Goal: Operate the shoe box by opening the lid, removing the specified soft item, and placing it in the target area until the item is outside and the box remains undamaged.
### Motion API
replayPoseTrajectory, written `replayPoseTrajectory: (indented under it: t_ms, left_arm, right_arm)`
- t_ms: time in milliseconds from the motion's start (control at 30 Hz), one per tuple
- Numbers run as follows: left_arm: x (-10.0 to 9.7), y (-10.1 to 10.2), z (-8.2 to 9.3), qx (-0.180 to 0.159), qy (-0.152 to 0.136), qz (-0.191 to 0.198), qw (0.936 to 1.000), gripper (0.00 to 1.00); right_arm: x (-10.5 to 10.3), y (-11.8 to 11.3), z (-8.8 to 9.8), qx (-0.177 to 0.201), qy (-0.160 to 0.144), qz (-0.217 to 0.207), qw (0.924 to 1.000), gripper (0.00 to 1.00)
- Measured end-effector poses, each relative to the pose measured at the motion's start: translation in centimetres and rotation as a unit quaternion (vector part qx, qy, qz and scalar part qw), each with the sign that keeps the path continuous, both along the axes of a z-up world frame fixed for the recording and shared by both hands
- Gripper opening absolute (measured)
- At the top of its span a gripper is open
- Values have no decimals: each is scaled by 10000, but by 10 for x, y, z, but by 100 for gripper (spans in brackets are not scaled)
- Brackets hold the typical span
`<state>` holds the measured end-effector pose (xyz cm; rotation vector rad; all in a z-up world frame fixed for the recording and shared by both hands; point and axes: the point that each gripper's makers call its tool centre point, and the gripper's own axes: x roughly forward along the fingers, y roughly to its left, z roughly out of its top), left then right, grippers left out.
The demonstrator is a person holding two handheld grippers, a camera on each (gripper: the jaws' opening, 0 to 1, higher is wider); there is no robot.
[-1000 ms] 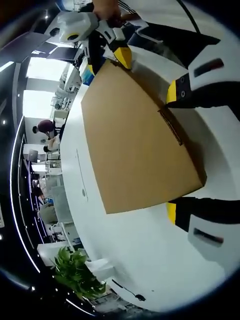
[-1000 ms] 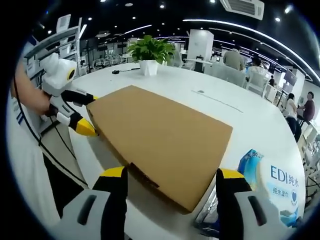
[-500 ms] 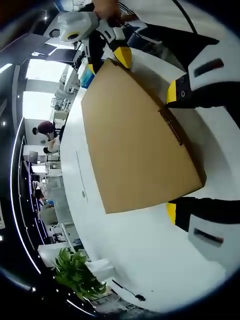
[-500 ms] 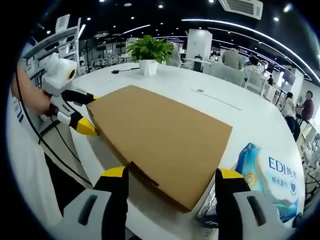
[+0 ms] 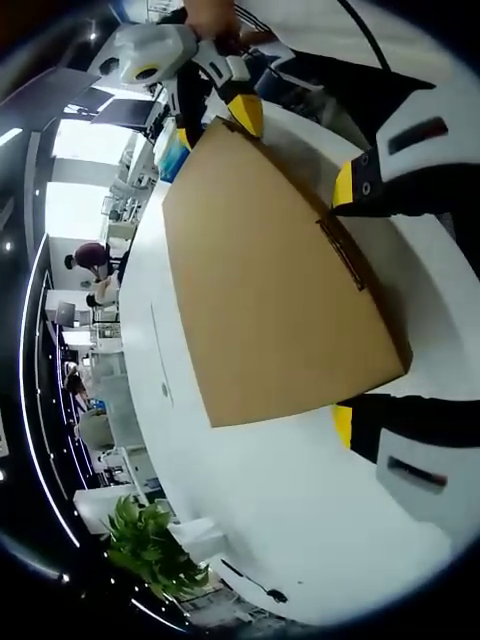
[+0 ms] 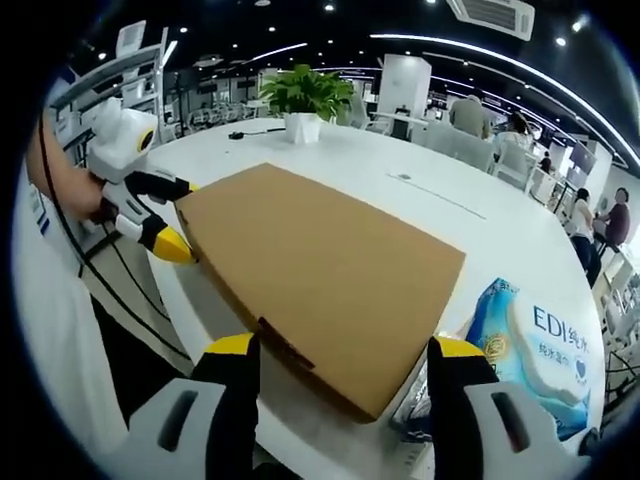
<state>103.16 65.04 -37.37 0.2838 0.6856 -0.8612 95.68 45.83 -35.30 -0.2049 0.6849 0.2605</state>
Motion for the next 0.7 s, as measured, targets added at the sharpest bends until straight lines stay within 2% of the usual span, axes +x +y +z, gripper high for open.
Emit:
replayPoseTrajectory:
  t_ms: [700]
  left_arm:
    - [-9,1,-5,-8,26,-60,10000,73]
  right_arm:
    - [-16,-4,-2,-33,104,15,9999,67]
